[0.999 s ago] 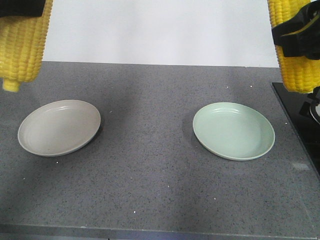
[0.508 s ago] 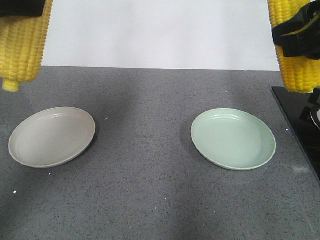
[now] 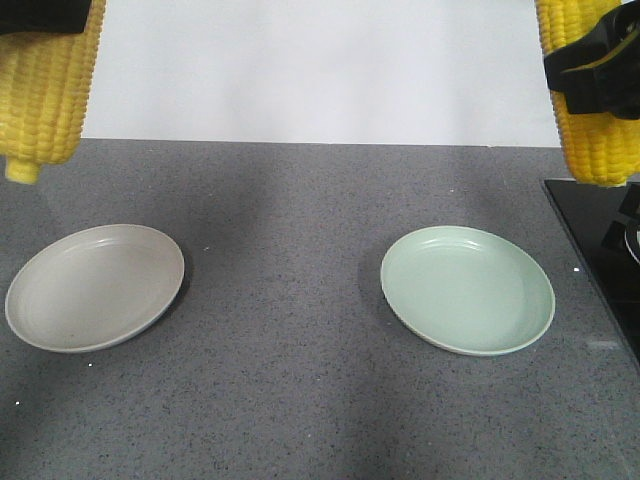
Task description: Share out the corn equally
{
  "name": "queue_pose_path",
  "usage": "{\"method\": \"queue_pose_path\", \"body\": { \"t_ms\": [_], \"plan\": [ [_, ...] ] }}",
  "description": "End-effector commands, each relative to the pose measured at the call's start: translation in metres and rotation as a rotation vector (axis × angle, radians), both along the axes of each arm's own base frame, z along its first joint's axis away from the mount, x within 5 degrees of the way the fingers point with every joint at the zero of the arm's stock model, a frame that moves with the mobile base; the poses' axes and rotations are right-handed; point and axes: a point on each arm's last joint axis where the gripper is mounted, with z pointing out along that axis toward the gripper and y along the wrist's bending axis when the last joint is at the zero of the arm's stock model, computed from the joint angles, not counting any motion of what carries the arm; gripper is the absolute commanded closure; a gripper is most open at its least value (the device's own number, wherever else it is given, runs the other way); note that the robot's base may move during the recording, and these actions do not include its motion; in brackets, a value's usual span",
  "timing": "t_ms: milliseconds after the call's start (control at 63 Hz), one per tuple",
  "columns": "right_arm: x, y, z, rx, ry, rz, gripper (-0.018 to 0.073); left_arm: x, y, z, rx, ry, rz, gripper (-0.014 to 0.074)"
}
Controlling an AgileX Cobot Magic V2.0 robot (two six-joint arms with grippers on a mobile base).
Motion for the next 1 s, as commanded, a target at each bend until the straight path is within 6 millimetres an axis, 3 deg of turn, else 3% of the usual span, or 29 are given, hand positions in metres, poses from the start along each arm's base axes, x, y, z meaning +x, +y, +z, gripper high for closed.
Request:
{"method": "queue_pose_path", "body": {
  "t_ms": [0, 983],
  "plan": [
    [-0.0042, -0.0029, 0.0162, 0.023, -0.112, 0.004, 0.0568, -0.0051, 0.0019, 0.0139, -0.056, -0.088, -0.002, 0.0603],
    [-0.0042, -0.0029, 0.0162, 0.023, -0.112, 0.004, 0.0568, -0.0051, 0.0019, 0.0139, -0.056, -0.088, -0.002, 0.0603]
  ]
}}
